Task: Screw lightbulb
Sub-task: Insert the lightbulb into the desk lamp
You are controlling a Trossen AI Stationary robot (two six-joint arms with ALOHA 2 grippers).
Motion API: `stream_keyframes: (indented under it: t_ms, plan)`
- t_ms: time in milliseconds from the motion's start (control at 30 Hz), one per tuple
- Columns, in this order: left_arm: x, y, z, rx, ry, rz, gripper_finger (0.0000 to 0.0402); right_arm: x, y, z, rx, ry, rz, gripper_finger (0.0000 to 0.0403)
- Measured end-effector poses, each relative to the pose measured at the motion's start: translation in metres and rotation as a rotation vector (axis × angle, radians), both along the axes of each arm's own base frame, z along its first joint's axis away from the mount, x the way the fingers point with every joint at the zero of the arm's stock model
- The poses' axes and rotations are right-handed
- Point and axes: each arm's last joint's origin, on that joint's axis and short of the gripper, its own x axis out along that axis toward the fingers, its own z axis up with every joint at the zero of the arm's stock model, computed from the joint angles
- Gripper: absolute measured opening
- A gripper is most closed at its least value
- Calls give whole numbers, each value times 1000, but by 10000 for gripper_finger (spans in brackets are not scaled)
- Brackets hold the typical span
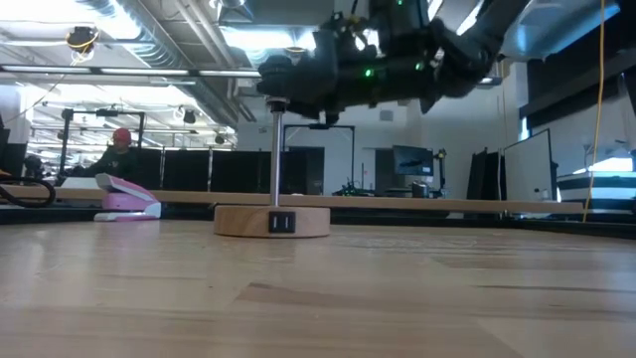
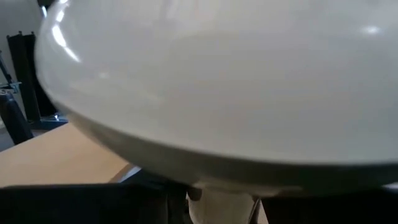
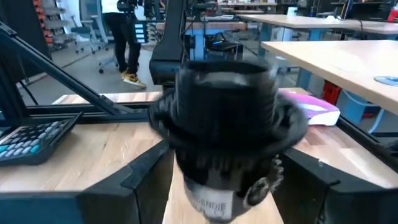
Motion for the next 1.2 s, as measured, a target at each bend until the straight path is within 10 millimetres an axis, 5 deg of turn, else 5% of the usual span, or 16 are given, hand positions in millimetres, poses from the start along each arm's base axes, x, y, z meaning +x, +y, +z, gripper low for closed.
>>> stream_keyframes:
  t_ms: [200, 600, 767, 1200]
  plan:
    - [0, -1, 0, 1, 3, -6, 141, 8, 12, -27, -9, -22, 26, 236]
    - [6, -1, -6, -12, 35, 1, 141, 9, 11, -21, -47, -112, 20, 220]
    - [18, 1, -15, -34, 65, 24, 141, 9, 10, -21, -47, -117, -10, 143]
    - [62, 8, -46, -101, 69, 160, 141, 10, 12, -20, -44, -95, -238, 145]
